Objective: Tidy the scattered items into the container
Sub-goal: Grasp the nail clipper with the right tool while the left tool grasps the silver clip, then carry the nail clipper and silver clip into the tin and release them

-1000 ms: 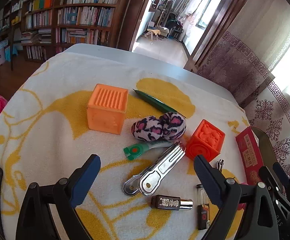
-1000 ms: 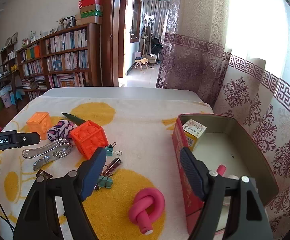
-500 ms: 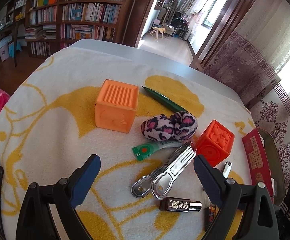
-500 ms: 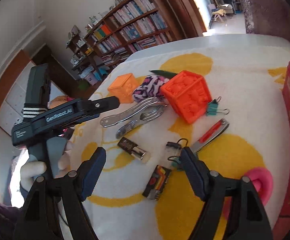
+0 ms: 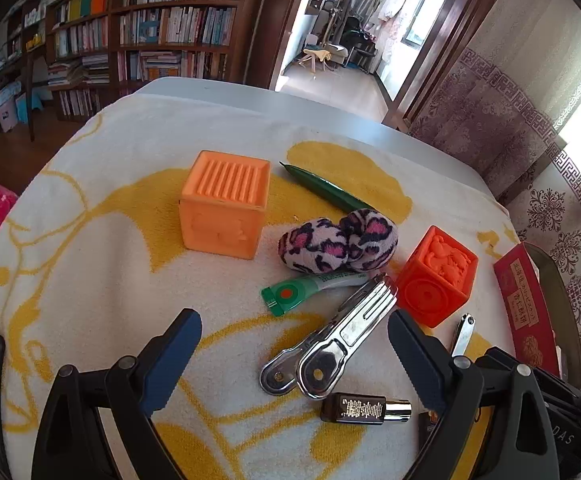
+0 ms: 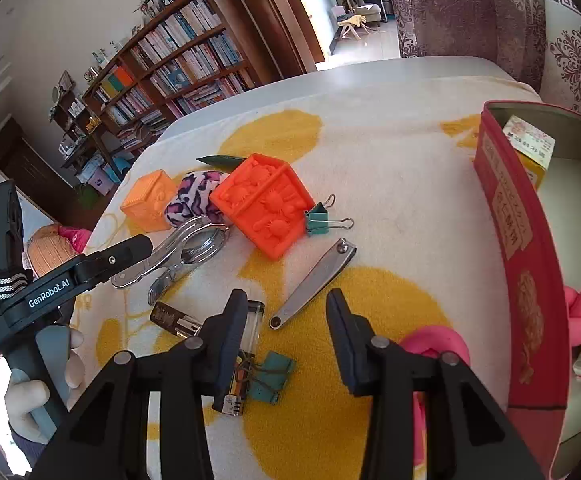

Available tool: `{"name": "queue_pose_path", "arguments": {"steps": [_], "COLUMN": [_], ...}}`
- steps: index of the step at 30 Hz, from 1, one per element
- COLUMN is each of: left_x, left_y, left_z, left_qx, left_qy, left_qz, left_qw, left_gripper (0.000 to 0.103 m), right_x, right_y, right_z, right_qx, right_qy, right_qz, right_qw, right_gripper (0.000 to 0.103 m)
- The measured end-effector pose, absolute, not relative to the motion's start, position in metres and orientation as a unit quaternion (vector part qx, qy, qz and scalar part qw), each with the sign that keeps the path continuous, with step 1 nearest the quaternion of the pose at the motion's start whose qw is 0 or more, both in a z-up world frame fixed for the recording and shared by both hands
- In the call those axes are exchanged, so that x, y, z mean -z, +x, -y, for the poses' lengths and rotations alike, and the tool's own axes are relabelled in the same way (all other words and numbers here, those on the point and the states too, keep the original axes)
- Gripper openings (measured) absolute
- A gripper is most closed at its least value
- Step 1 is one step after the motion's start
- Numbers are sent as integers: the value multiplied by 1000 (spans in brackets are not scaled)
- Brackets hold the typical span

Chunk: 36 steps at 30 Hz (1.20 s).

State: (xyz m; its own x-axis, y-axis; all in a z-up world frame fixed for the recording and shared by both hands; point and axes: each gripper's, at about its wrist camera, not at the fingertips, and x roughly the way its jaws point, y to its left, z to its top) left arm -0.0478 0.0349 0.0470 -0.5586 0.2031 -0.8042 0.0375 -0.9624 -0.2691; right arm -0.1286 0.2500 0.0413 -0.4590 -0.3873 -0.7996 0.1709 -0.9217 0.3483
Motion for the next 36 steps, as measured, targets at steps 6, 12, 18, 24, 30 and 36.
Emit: {"name": "queue_pose_path", "arguments": {"steps": [6,12,18,24,30,36], "left_x": [-46,-45,-41,-28,-15,-25], "left_y": [-48,-49,-50,-58,-65,-59], "left_z": [-31,-32,-52,-78,-91,-79], "left_qx": [-872,-872,-880,-880,-874,-875], "left_qy": [-468,-468,-463,-469,-481,-473], "left_qz": [135,134,85,34,-6,43], "left_qw": [48,50,61,73,65,91], "left_gripper": [96,96,96,96,58,22], "right_x": [-31,-24,-24,-31,-39,-59], "right_y": [-150,-149,-145,-142,-141,-132], "right_z": [-245,-229,-251,-255,-258,-268], "right_qx": [854,869,878,885,893,909], "right_qy": [510,489,475,460,441,404], "right_qz": [47,-28,10,21,41,74], "right_qw": [92,67,58,70,77,77], "right_gripper": [45,36,17,17,17,17]}}
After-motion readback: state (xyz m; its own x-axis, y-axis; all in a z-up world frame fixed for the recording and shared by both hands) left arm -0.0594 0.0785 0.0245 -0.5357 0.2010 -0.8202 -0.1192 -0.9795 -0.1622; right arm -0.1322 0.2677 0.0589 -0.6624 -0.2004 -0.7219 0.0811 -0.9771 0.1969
